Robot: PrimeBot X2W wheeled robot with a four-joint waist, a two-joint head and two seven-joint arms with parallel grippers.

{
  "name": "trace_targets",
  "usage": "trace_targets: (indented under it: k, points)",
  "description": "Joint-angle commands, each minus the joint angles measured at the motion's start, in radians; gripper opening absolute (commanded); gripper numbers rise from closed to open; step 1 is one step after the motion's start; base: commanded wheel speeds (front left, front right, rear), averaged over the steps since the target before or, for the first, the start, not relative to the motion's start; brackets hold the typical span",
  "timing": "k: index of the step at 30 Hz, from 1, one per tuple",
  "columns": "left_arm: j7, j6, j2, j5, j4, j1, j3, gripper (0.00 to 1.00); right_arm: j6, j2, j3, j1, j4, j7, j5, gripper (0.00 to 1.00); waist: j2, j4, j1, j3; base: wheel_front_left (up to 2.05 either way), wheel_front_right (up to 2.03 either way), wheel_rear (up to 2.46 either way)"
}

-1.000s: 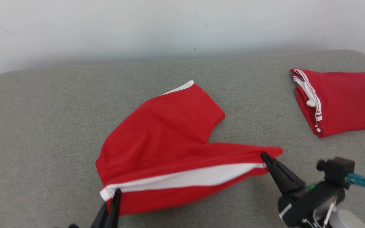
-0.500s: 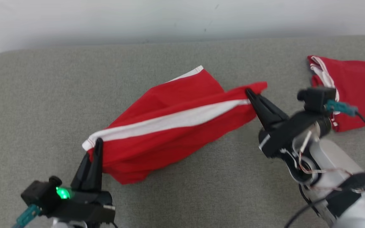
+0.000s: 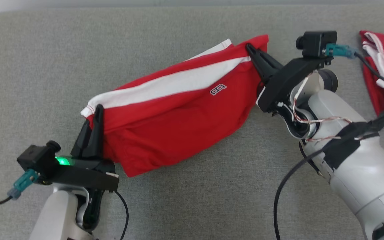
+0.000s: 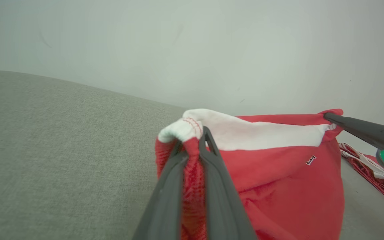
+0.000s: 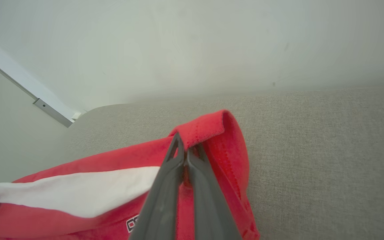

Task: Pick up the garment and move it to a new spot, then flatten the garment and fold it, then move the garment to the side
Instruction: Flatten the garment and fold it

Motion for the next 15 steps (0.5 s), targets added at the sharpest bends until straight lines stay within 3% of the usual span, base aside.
trace_targets:
  k: [1, 15]
  points:
    - [-0.004, 0.001, -0.001, -0.010, 0.021, -0.030, 0.010, 0.00, 0.000, 0.017, 0.017, -0.044, 0.050, -0.010, 0.018, 0.00, -0.0002, 0.023, -0.0003, 0.052, 0.00, 0.00, 0.00]
    - [-0.004, 0.001, -0.014, -0.013, 0.108, -0.133, -0.005, 0.00, 0.000, 0.101, 0.140, -0.224, 0.304, -0.100, 0.069, 0.00, -0.0002, 0.051, -0.0003, 0.121, 0.00, 0.00, 0.00]
